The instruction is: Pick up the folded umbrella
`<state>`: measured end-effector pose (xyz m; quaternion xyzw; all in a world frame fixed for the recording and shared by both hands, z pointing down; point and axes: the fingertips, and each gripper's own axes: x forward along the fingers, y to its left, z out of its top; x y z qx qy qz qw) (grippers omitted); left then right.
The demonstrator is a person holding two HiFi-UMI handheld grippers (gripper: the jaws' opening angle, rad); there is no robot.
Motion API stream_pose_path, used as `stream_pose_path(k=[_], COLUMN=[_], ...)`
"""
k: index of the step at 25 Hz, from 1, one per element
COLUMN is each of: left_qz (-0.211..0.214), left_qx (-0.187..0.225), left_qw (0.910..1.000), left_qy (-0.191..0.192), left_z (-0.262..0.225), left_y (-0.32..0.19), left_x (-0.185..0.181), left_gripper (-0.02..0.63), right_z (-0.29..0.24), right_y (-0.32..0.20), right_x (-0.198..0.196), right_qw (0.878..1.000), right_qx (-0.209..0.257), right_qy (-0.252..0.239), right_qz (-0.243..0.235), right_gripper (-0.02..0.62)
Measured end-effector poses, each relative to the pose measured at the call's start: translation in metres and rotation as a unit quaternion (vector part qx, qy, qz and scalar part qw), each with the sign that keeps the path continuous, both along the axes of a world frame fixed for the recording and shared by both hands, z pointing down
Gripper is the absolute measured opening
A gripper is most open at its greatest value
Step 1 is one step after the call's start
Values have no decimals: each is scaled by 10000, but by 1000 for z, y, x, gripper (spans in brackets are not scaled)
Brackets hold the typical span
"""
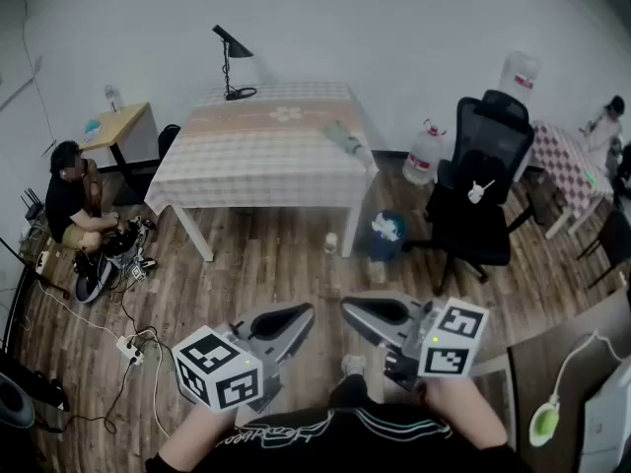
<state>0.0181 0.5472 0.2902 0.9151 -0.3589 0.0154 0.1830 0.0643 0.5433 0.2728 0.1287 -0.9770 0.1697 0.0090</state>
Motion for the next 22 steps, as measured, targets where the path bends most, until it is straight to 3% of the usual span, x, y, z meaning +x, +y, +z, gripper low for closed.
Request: stream_pose_path(k=[14,22], left_qz=[13,-53], left_qx=[4,-81], left_qw=[10000,10000], left_qy=[27,18], left_z=[0,5], left_y=[-18,-57], left_x=[2,6], left_gripper=[-3,-3], right_z=[13,18], right_y=[-17,-59], right_x=[1,5], right_qw=[9999,9996], right_qx=[-77,-274], right_qy=[86,-76], right_qz=[30,-58], right_gripper=[11,11])
